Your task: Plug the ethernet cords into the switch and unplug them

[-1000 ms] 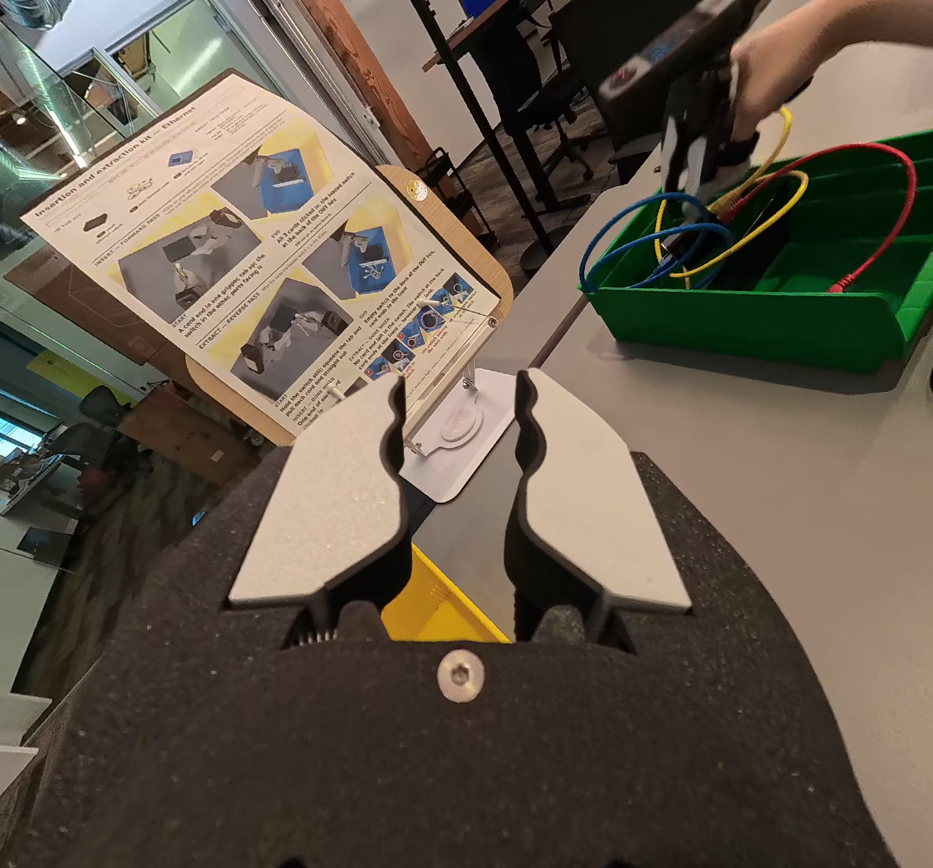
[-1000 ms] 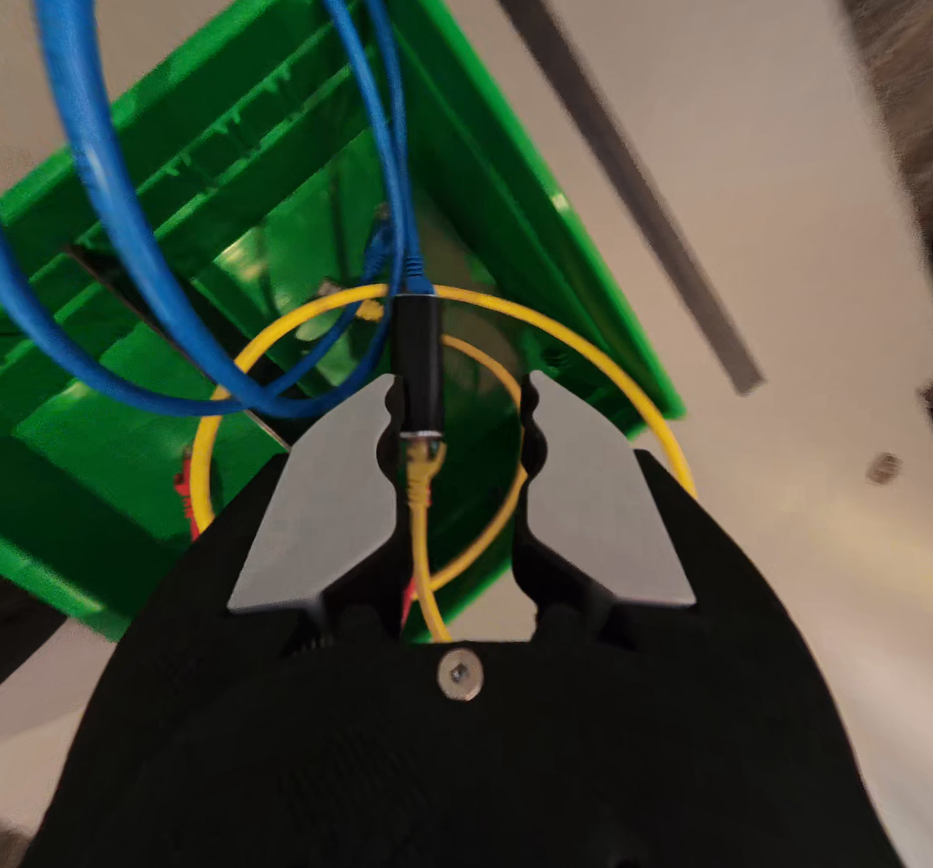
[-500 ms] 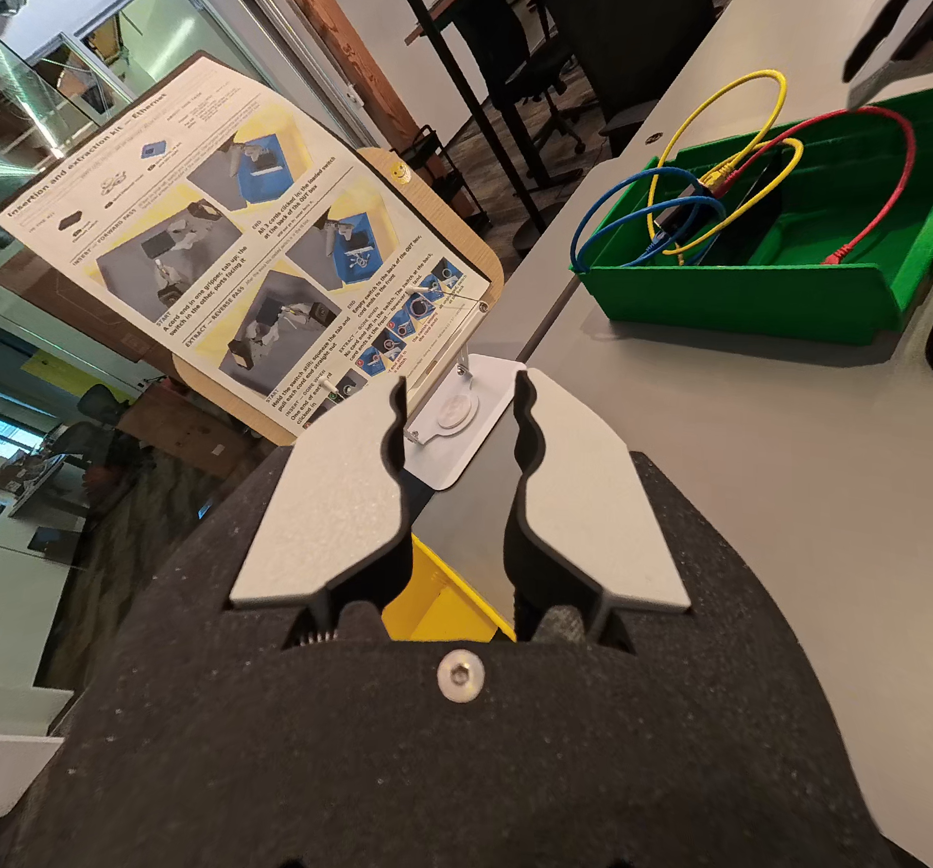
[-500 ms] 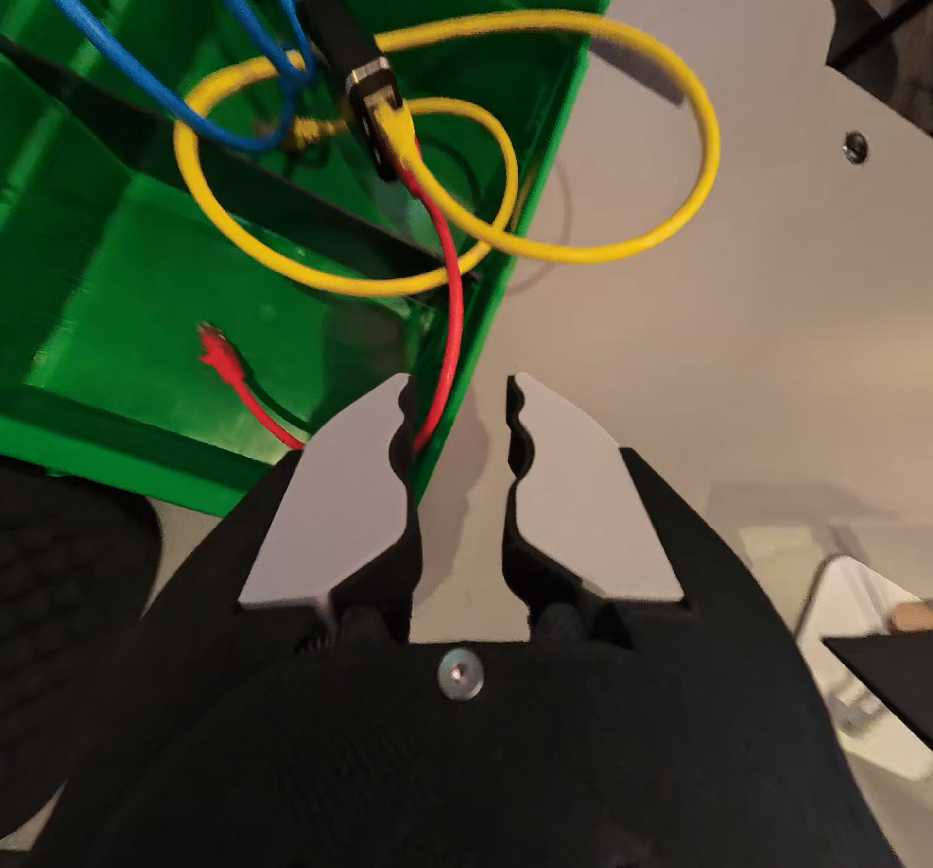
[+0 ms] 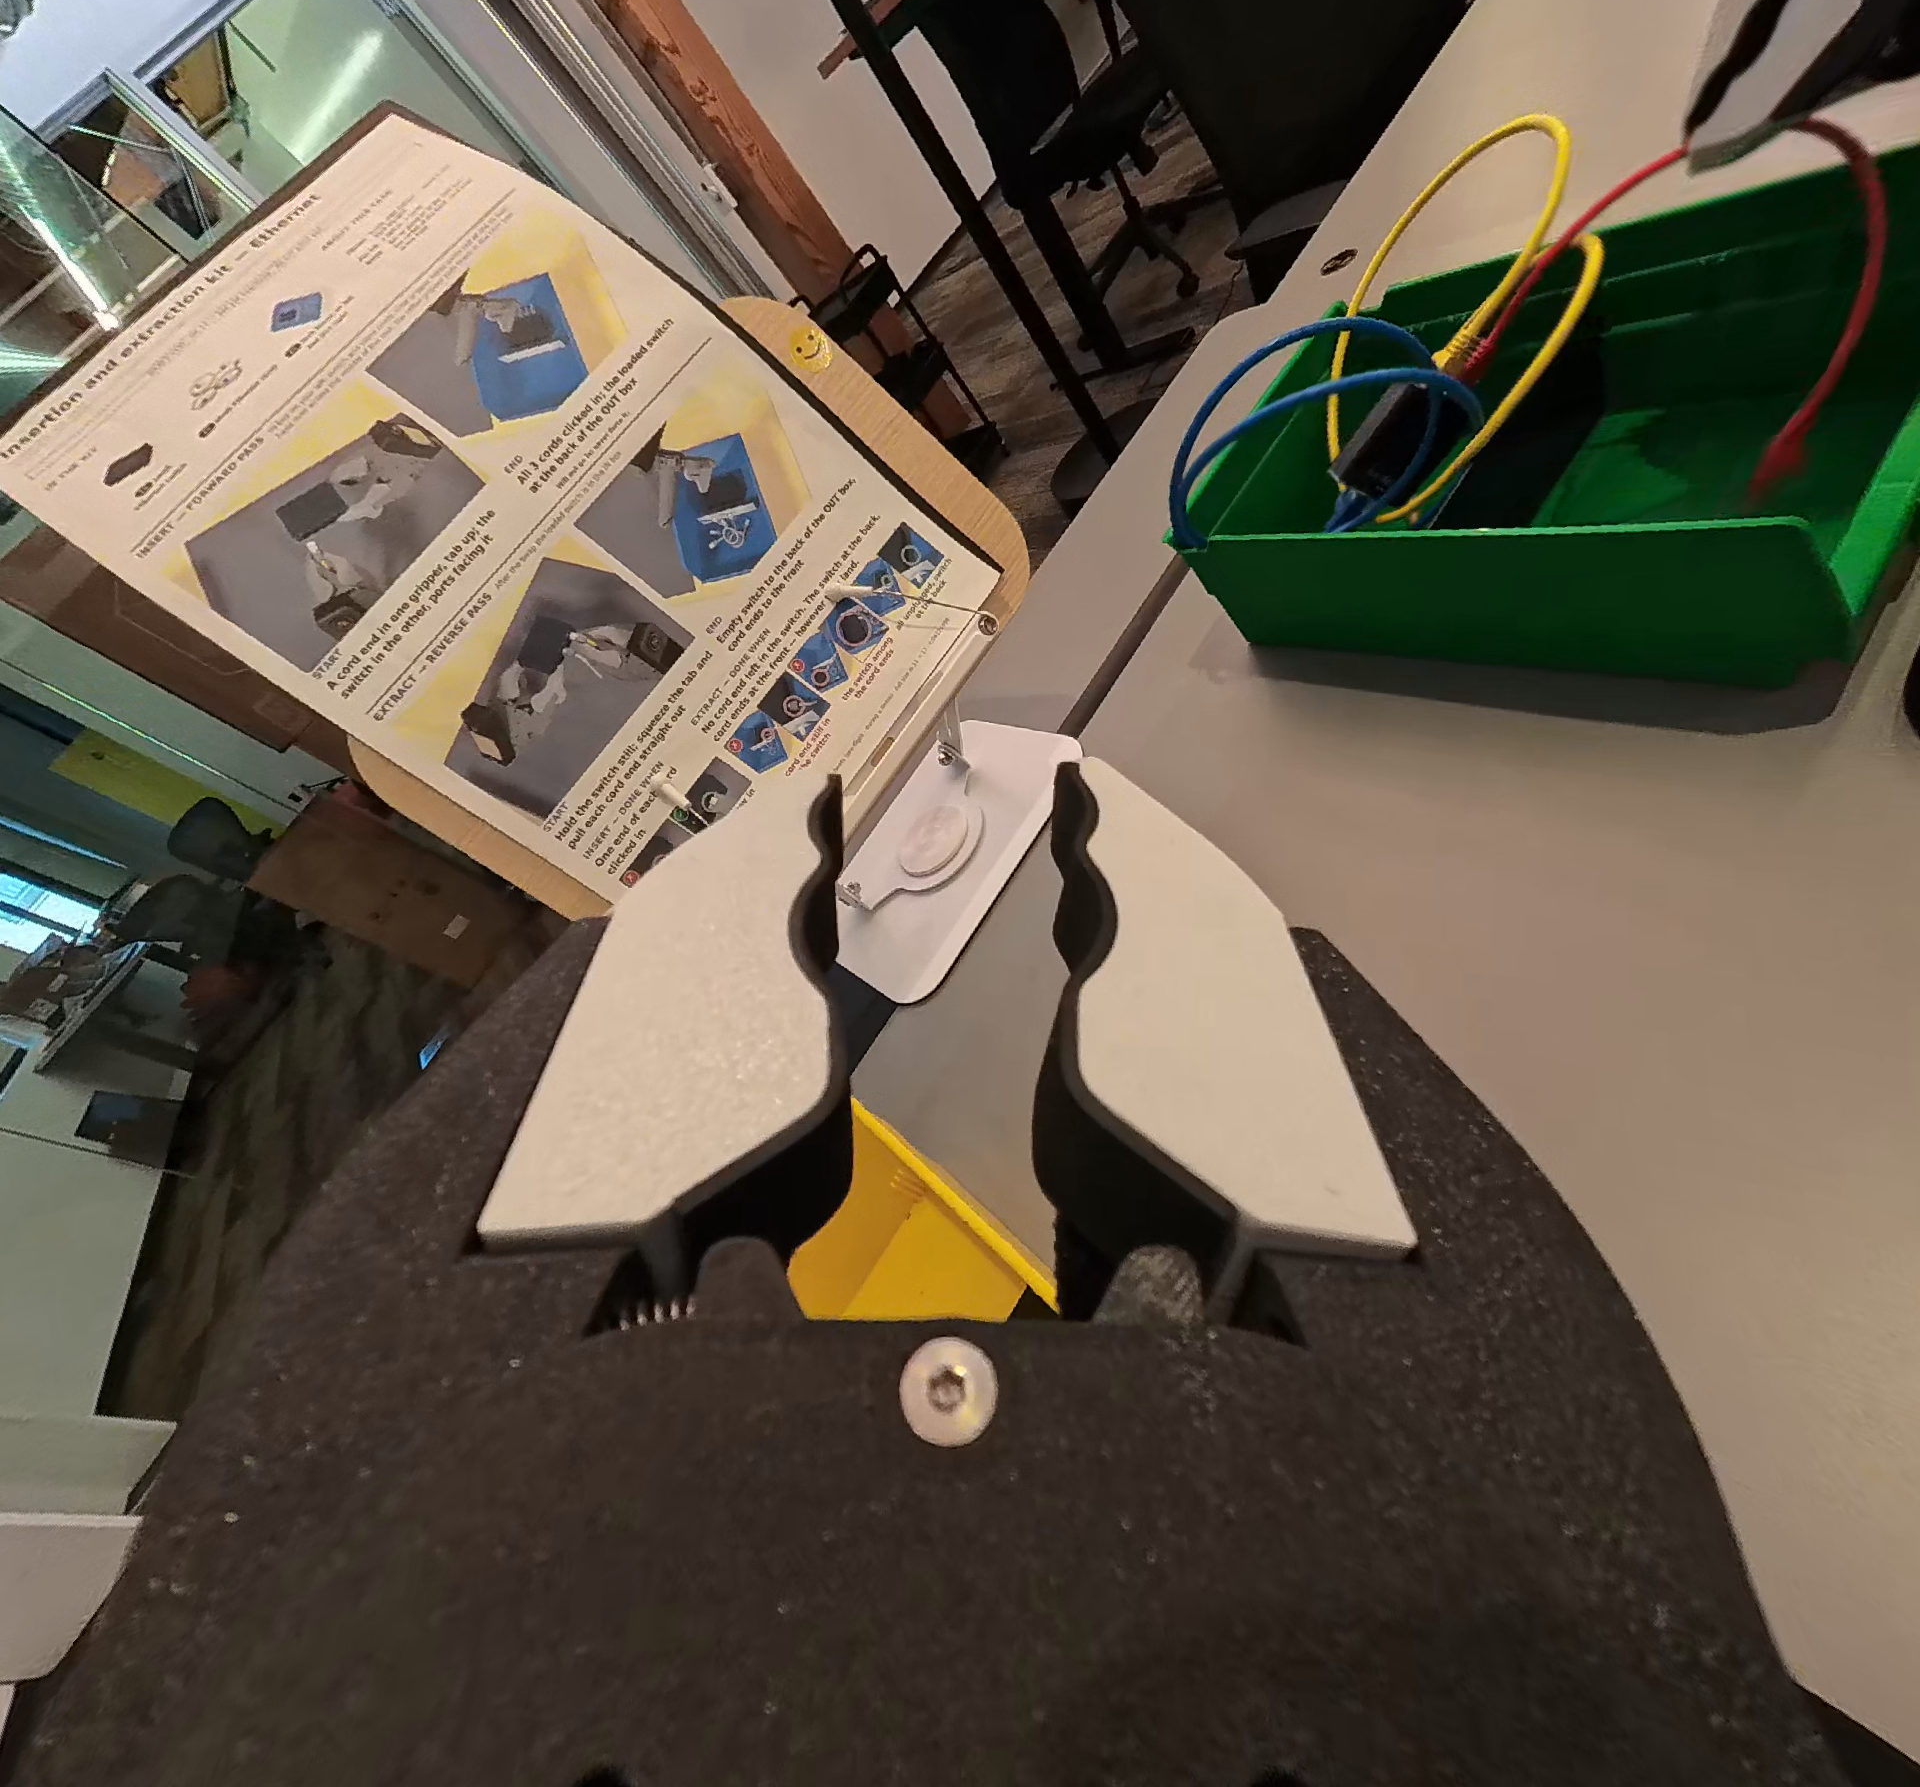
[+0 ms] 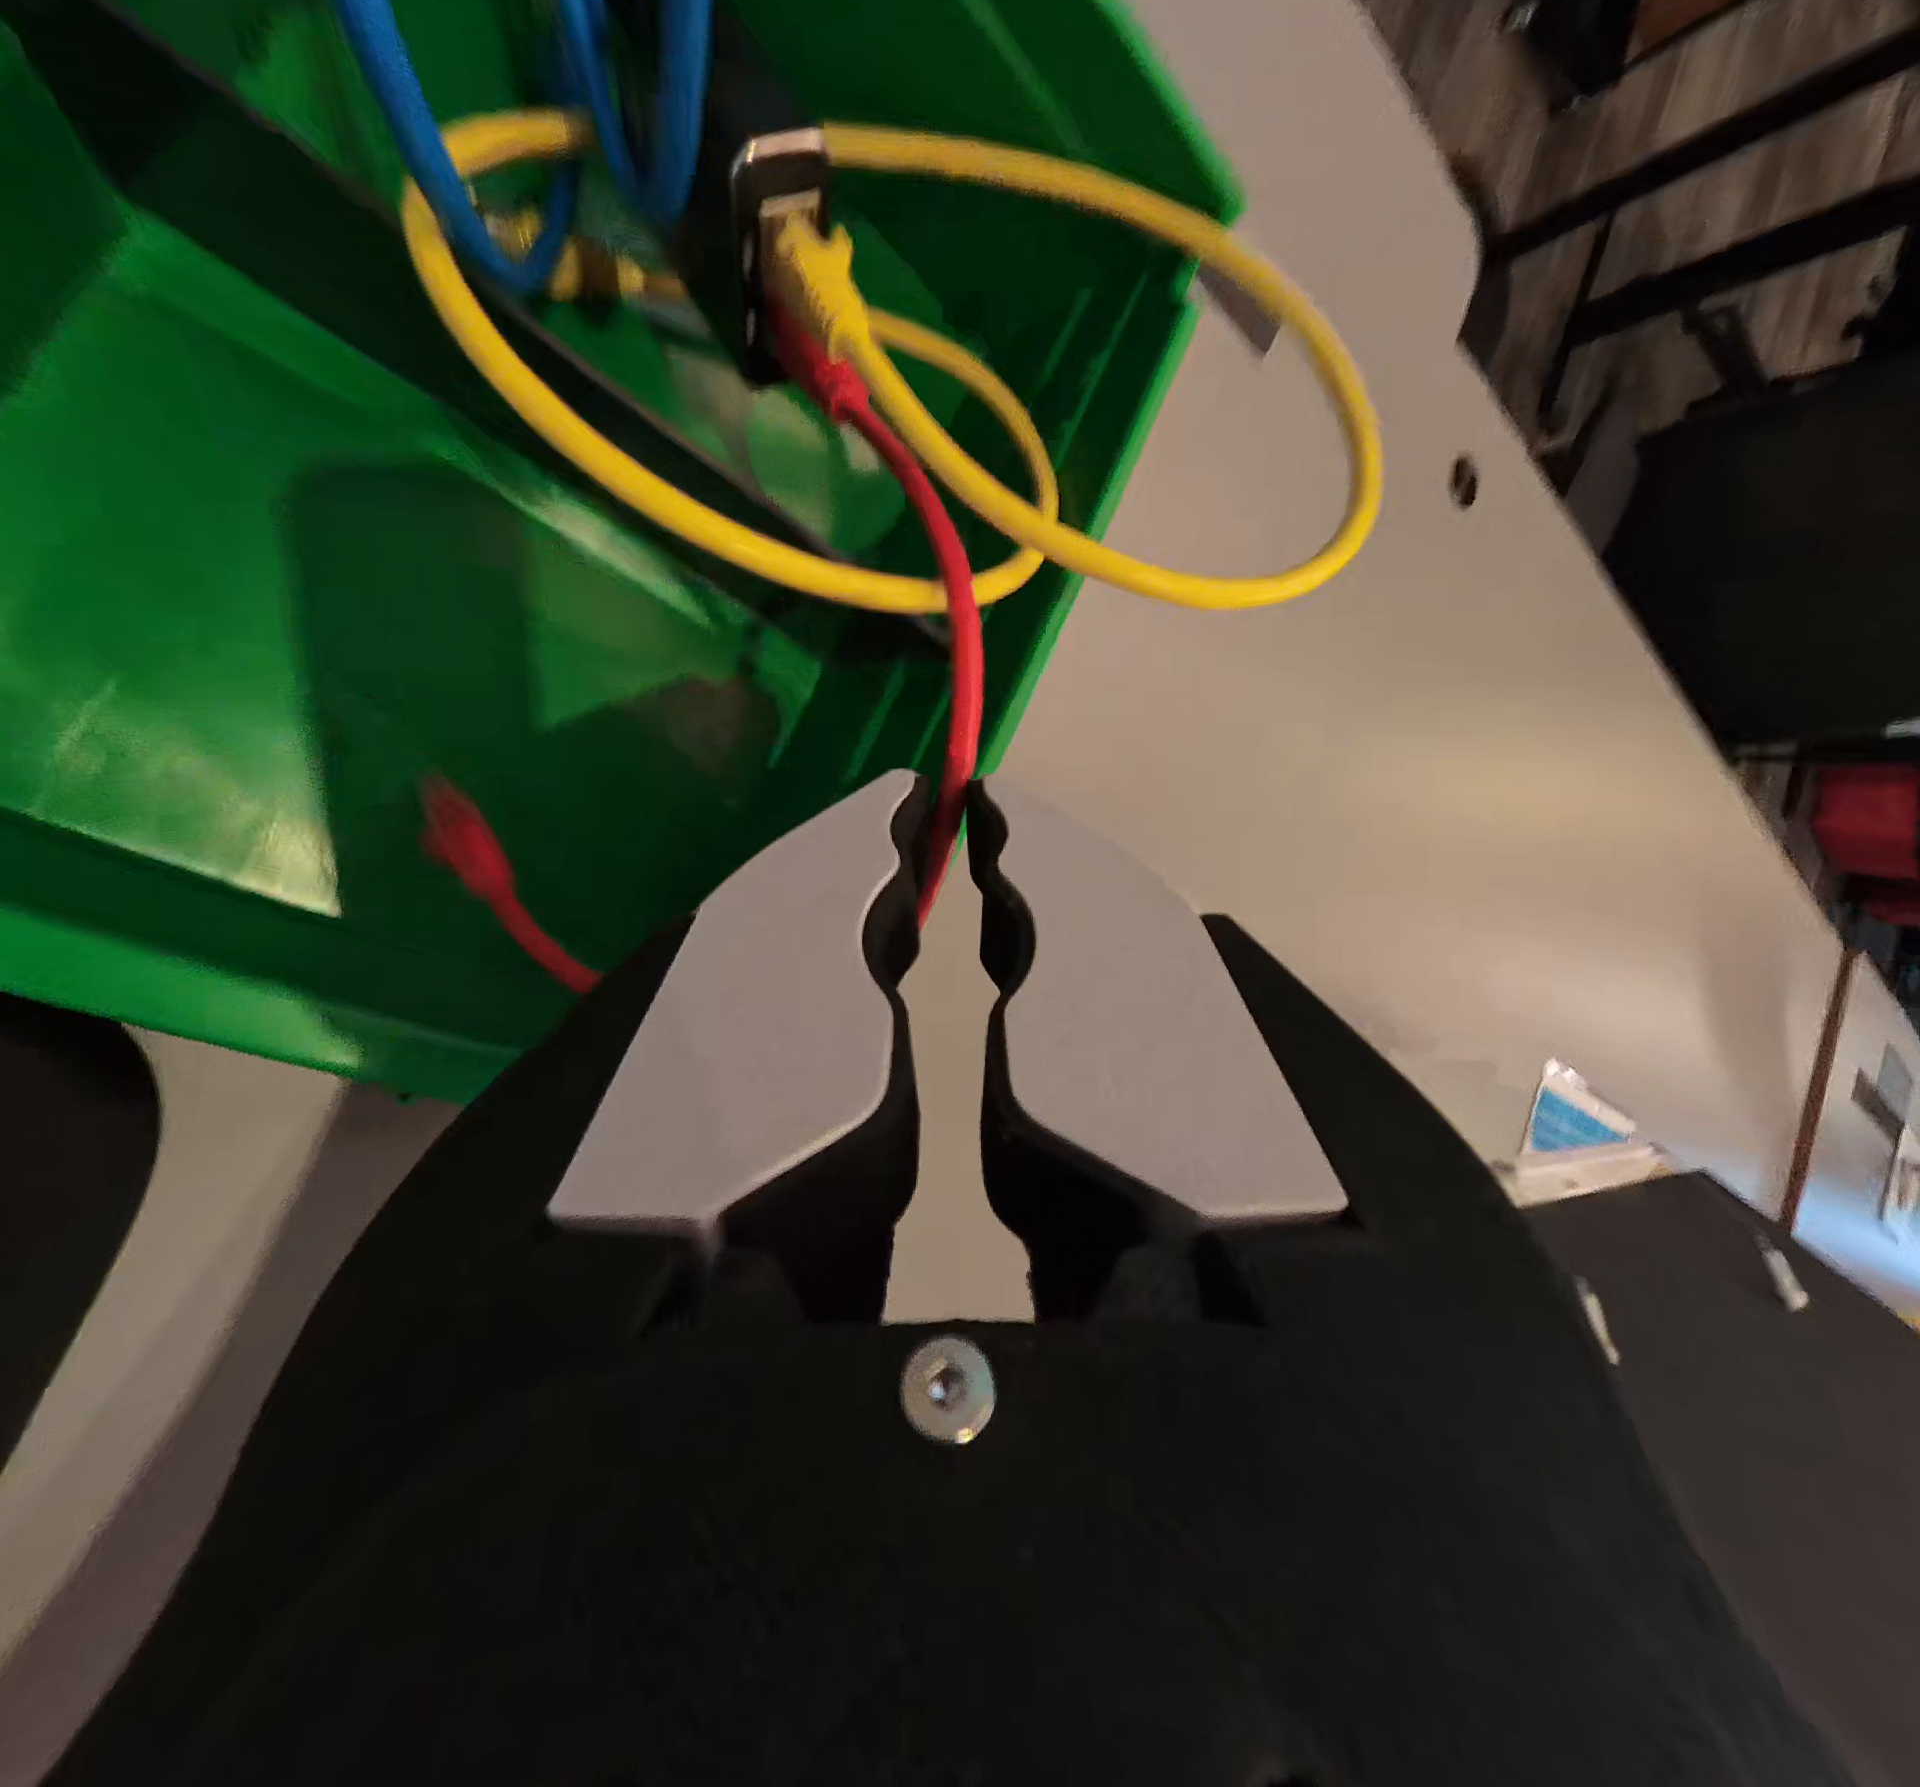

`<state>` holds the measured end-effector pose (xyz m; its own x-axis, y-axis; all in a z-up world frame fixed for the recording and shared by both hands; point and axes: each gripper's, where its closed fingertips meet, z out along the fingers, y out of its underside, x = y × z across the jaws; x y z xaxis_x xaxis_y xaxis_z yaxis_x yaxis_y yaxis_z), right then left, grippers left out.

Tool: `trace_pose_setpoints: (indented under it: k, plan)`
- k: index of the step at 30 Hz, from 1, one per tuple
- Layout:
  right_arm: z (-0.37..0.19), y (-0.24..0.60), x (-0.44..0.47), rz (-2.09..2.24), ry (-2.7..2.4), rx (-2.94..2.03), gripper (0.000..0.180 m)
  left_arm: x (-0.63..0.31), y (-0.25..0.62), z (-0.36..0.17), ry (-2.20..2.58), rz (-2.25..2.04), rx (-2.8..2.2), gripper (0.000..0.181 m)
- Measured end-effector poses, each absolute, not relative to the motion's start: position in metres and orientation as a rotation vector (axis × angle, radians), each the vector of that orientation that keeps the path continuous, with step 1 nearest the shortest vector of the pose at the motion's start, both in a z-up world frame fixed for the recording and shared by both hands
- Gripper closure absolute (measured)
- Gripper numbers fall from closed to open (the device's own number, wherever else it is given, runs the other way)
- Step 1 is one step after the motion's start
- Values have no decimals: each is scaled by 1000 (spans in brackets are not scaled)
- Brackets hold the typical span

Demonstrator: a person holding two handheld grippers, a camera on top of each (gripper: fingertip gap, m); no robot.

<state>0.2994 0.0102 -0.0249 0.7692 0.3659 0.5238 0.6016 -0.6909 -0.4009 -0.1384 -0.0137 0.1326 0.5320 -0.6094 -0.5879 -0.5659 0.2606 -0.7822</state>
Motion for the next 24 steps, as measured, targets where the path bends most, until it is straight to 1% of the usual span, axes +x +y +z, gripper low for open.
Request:
trace_pose_setpoints:
  k: [1,3,8,12,15,21,24]
  plan:
    - [-15,15,296,-569,-737,-2356,173,-138,-14,132,1110,-38,-1392,142]
    - [4,23,292,-630,-783,-2286,174,-137,-14,132,1113,-35,-1391,143]
    - [35,55,264,-829,-1207,-1964,173,-136,-15,134,1110,-37,-1379,143]
    - [50,81,239,-595,-1159,-1915,173,-134,-15,132,1117,-31,-1380,144]
    - [66,95,225,-505,-1167,-1762,172,-132,-15,130,1127,-33,-1383,144]
    - [69,104,212,-261,-1071,-1631,173,-127,-12,125,1146,-37,-1393,144]
    - [77,105,207,-218,-1019,-1499,172,-123,-11,121,1161,-46,-1399,144]
